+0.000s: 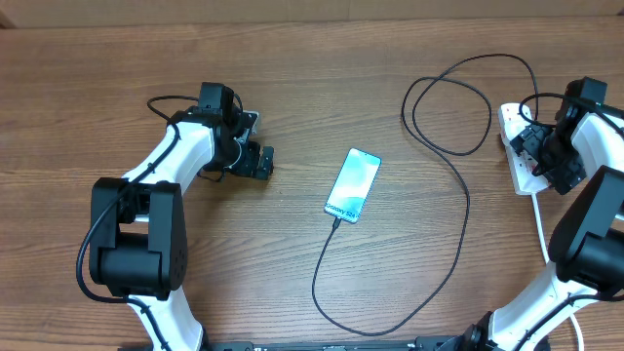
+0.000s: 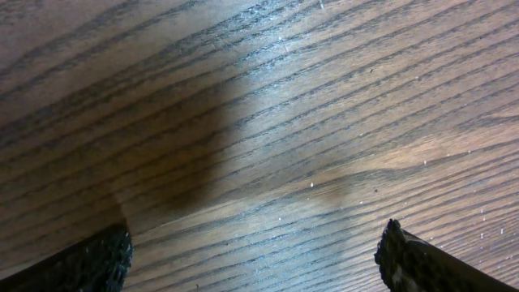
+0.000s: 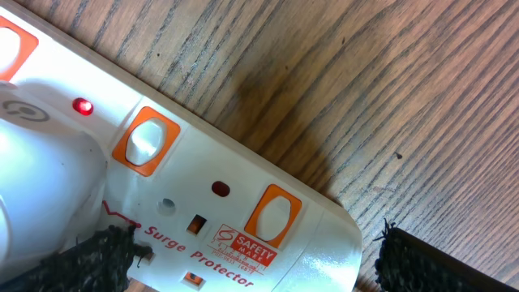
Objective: Plug charger to phone and switch on socket
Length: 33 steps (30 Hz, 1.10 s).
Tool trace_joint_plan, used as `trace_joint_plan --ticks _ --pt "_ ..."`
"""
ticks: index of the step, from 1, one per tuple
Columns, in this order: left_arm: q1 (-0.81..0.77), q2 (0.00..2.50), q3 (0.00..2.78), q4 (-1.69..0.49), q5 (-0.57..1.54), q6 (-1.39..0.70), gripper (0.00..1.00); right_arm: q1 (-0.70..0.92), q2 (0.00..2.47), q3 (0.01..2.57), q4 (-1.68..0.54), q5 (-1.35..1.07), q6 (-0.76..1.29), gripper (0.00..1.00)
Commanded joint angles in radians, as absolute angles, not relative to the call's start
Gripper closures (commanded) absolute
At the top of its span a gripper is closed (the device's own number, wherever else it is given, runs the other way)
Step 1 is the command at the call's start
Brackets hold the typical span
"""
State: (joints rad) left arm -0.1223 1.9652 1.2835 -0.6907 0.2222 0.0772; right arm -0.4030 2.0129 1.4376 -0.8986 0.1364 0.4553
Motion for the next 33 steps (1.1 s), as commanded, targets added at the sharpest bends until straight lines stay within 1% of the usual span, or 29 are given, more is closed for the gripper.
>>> trace_joint_plan --ticks 1,21,33 --pt "-0.118 1.963 1.290 -0.691 0.213 0.082 0.00 -0.349 2.080 1.419 -0.831 0.086 0.463 0.00" --pt "-0.123 1.954 1.290 -0.691 0.206 0.082 0.00 -0.349 2.080 1.419 -0.832 0.086 0.463 0.00" --pt "-0.165 1.652 1.290 -0.691 0.206 0.082 0.00 -0.349 2.080 1.419 -0.831 0.086 0.463 0.00"
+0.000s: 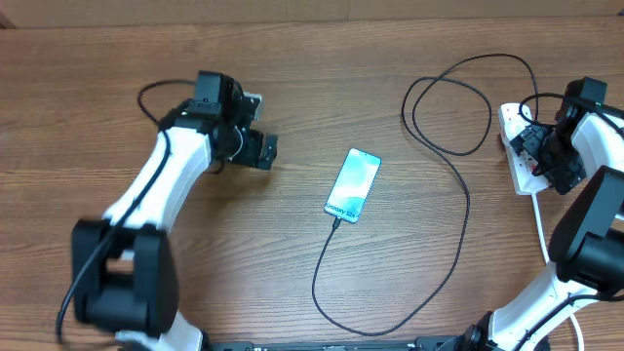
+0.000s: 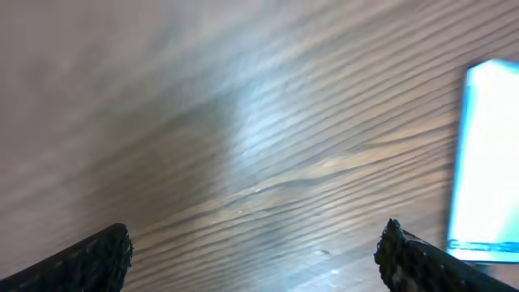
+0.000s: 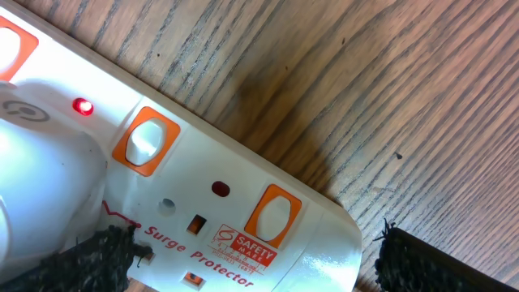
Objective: Plug charger to phone and switch on socket
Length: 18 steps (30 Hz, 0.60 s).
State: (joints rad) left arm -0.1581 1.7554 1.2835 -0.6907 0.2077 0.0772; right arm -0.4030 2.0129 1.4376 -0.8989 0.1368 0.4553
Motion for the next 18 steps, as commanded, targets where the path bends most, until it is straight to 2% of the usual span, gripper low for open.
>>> trace_joint_plan --ticks 1,18 --pt "-0.165 1.627 1.290 -0.691 0.206 0.082 0.00 -0.349 2.080 1.419 -0.831 0.086 0.463 0.00" --pt "-0.165 1.424 1.289 -0.692 0.206 0.082 0.00 -0.349 2.080 1.419 -0.831 0.086 0.463 0.00"
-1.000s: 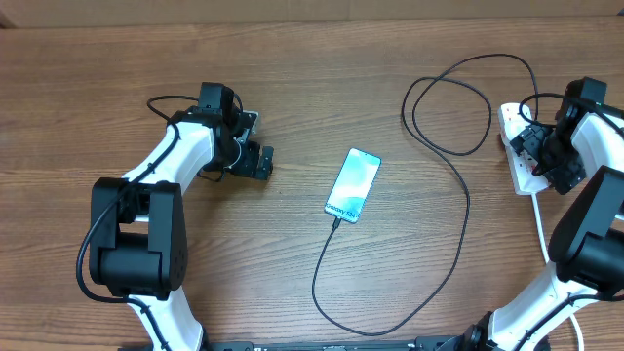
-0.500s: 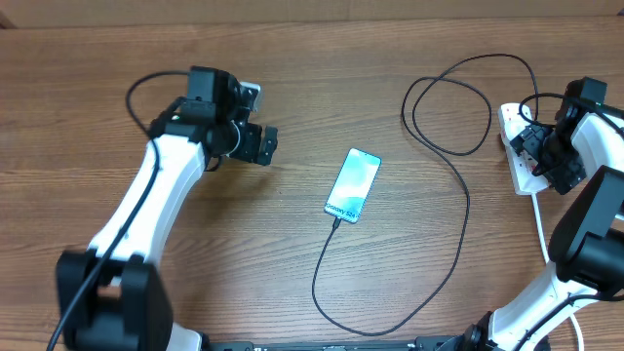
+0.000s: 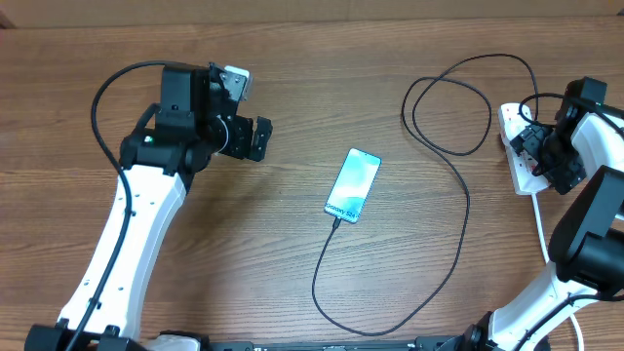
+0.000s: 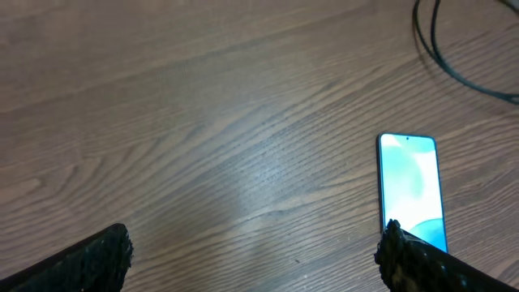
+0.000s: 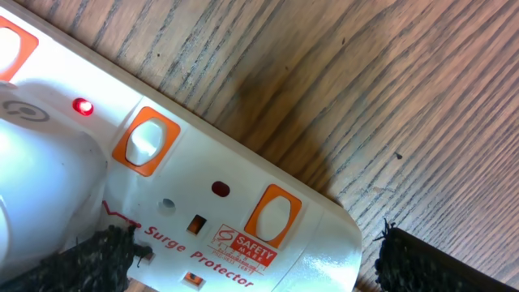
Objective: Plug charger to phone and switch on socket
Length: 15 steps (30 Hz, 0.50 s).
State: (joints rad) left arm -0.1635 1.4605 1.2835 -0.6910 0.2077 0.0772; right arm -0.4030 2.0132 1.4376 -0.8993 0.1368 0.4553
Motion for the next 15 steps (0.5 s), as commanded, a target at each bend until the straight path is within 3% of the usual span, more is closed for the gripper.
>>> trace_joint_plan --ticks 1,15 --pt "-0.165 1.422 1.289 -0.693 0.207 0.082 0.00 -0.349 2.080 1.419 -0.831 0.086 0.463 0.00" --pt "-0.240 1.409 1.189 -0.699 0.206 0.082 0.00 -0.349 2.080 1.419 -0.831 0.086 0.463 0.00"
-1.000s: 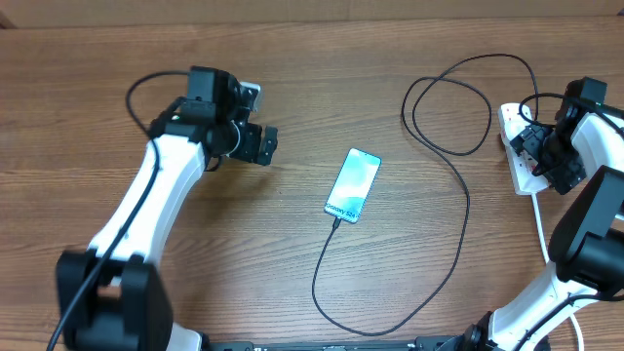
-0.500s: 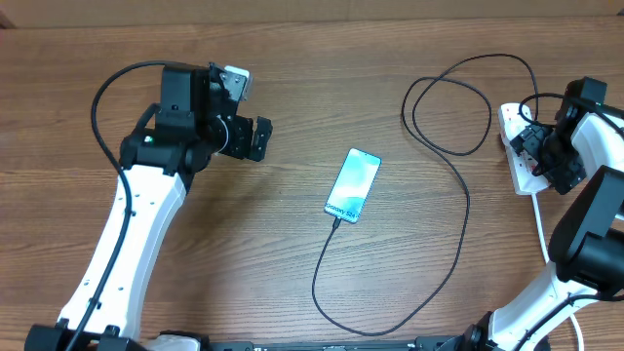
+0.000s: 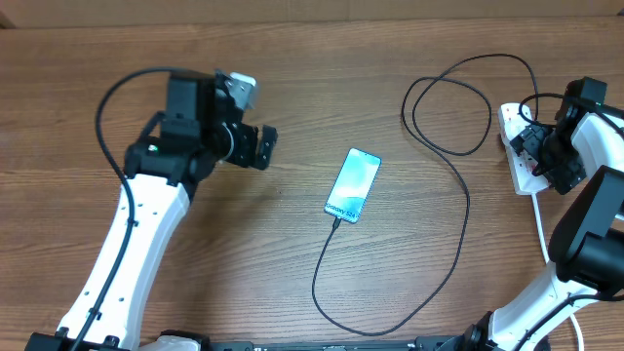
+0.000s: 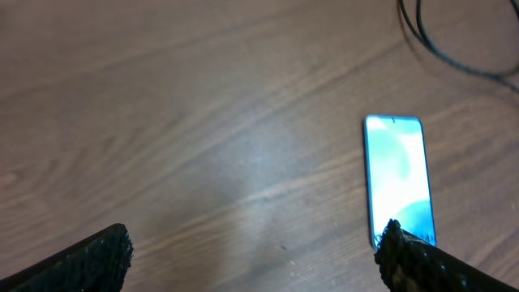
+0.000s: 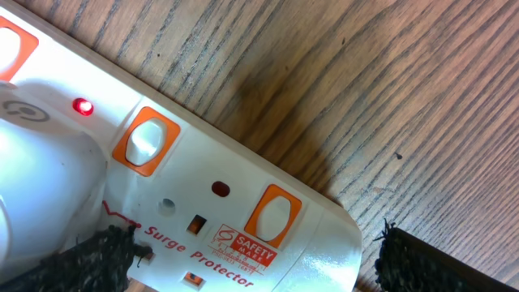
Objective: Plug charger to phone and switch on socket
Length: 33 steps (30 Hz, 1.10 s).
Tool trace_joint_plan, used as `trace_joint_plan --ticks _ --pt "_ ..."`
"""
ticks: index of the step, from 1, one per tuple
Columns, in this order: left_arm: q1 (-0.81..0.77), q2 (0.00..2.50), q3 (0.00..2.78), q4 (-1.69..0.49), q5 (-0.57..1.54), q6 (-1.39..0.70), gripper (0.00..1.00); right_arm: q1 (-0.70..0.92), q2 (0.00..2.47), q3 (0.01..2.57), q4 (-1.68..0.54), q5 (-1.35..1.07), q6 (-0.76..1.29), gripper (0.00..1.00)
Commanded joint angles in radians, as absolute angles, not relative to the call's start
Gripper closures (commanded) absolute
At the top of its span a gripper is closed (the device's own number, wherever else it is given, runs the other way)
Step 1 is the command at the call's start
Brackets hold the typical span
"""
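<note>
The phone [image 3: 353, 185] lies screen-up mid-table, its screen lit in the left wrist view [image 4: 397, 178]. A black charger cable [image 3: 458, 185] runs from the phone's near end in a long loop to the white power strip [image 3: 515, 146] at the right edge. My left gripper [image 3: 261, 146] hangs open above the table left of the phone, nothing between its fingertips [image 4: 89, 259]. My right gripper [image 5: 251, 268] stands open over the strip [image 5: 268, 243]. One red lamp [image 5: 82, 106] glows beside an orange switch [image 5: 146, 139]; the white charger plug [image 5: 40, 178] sits at the left.
Bare wooden table surrounds the phone. The cable's loops [image 3: 448, 97] lie at the back right. A second orange switch [image 5: 273, 215] has an unlit lamp [image 5: 220, 189] beside it. A white lead [image 3: 539, 224] runs from the strip toward the front.
My left gripper has shifted slightly right toward the phone, still open and raised. The phone sits a little higher and further left in the left wrist view. The right arm has not moved.
My left gripper was open, low over bare wood left of the phone. It then stood higher with the phone's edge in view, then higher with the whole phone visible, as now. My right gripper stayed open over the strip, red lamp lit throughout.
</note>
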State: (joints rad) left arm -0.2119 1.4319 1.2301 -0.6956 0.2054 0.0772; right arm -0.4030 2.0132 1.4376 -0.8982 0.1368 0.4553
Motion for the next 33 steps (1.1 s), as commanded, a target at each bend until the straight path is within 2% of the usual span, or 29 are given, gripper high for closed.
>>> trace_joint_plan --ticks 1,10,30,33 --pt "-0.251 1.407 1.174 -0.699 0.206 0.082 0.00 -0.349 2.080 1.419 -0.831 0.086 0.463 0.00" --pt "-0.314 1.404 1.050 -0.686 0.206 0.082 0.00 -0.349 2.080 1.419 -0.831 0.086 0.463 0.00" --pt "-0.315 1.334 0.746 -0.607 0.165 0.083 0.00 -0.349 2.080 1.419 -0.831 0.086 0.463 0.00" --pt "-0.315 1.317 0.702 -0.535 0.161 0.083 0.00 -0.349 2.080 1.419 -0.832 0.086 0.463 0.00"
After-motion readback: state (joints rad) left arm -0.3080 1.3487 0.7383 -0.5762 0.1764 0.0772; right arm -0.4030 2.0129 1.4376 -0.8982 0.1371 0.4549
